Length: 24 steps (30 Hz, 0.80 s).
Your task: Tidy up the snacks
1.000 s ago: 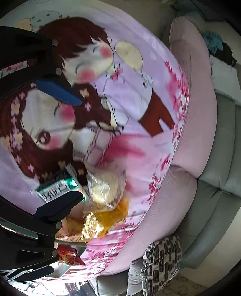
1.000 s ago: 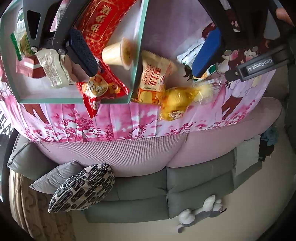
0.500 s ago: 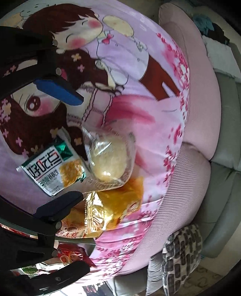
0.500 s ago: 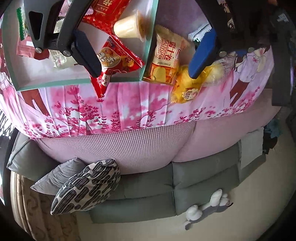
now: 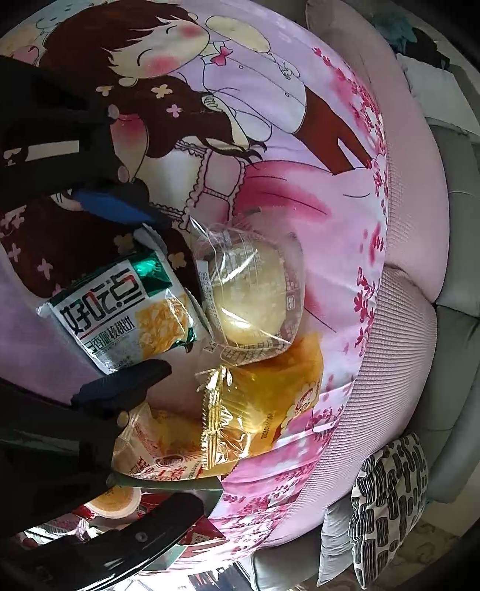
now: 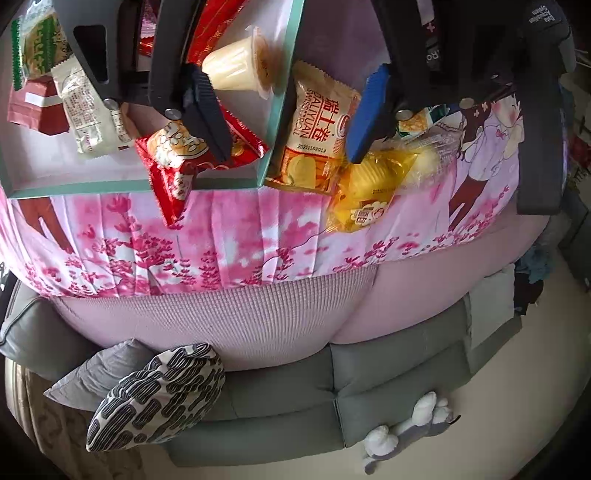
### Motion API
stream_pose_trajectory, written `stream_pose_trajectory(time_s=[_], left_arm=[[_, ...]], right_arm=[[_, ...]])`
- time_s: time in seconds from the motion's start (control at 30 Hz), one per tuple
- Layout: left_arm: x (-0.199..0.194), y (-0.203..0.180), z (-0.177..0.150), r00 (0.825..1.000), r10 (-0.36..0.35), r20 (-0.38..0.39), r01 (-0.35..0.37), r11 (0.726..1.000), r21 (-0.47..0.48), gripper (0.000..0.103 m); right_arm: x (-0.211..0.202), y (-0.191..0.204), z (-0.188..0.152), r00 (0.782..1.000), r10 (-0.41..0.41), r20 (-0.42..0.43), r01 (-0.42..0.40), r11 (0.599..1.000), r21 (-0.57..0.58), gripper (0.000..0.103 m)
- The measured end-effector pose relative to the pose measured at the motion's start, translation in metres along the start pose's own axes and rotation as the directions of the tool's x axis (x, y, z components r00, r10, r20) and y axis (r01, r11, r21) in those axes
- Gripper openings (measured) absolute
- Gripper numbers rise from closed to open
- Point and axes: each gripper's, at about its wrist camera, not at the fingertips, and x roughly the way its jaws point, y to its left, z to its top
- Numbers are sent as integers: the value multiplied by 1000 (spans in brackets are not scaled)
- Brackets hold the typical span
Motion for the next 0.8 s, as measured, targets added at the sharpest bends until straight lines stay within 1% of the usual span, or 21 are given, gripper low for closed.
stream_pose_trajectory(time_s=[0.1,0.13,0.23,0.43,0.63,0.8], left_arm=[[-3,7,-1,1000,-5,2,5,1000,-13,67],[-4,10,-1,1000,1,4,-1,1000,-17,67],[-6,18,-1,1000,29,9,-29,999,-27,67],[-11,39,-3,997,74,16,-72,995,-71,67],[-13,57,-5,995,99,18,-96,989,-110,67],[-14,64,-5,994,106,18,-103,987,-124,67]], right_arm=[[3,6,-2,1000,21,-13,-21,1000,-13,60],[4,8,-2,999,27,-18,-27,999,-18,57],[7,16,-4,999,42,-30,-44,998,-43,55],[17,27,-9,996,61,-64,-66,995,-75,48],[25,26,-10,997,1,-77,-6,998,-67,48],[30,27,-10,997,-23,-77,18,998,-63,47]])
